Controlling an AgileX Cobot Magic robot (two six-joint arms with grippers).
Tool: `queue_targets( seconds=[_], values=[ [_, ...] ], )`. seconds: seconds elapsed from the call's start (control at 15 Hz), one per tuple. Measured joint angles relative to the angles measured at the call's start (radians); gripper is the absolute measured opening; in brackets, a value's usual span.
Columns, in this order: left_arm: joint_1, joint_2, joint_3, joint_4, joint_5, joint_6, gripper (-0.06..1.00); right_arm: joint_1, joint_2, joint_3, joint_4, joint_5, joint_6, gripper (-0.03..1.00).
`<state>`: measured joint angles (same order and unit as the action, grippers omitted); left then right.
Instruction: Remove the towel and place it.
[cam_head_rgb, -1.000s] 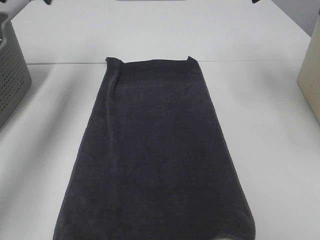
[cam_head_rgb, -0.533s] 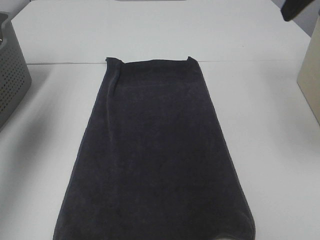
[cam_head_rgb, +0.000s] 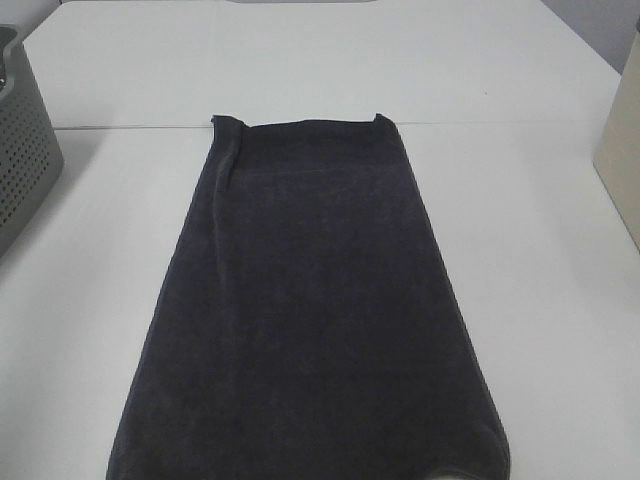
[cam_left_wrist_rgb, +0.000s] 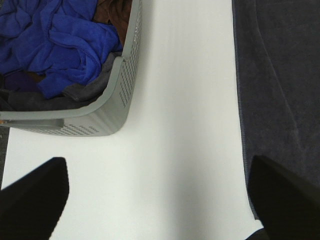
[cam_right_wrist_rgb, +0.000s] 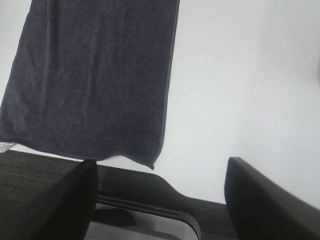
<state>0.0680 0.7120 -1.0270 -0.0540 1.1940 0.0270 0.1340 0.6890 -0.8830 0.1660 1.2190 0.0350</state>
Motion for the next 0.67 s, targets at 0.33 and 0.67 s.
queue_targets(
  seconds=[0.33,0.67],
  values=[
    [0.000,-0.357,0.227,0.005,0.004,0.005,0.91,0.000,-0.355,0.190,-0.090,0.000,-0.021,0.69],
    [0.000,-0.659,0.374,0.005,0.006,0.023,0.91,0.000,-0.626,0.313,-0.097,0.001,-0.089,0.69]
  ],
)
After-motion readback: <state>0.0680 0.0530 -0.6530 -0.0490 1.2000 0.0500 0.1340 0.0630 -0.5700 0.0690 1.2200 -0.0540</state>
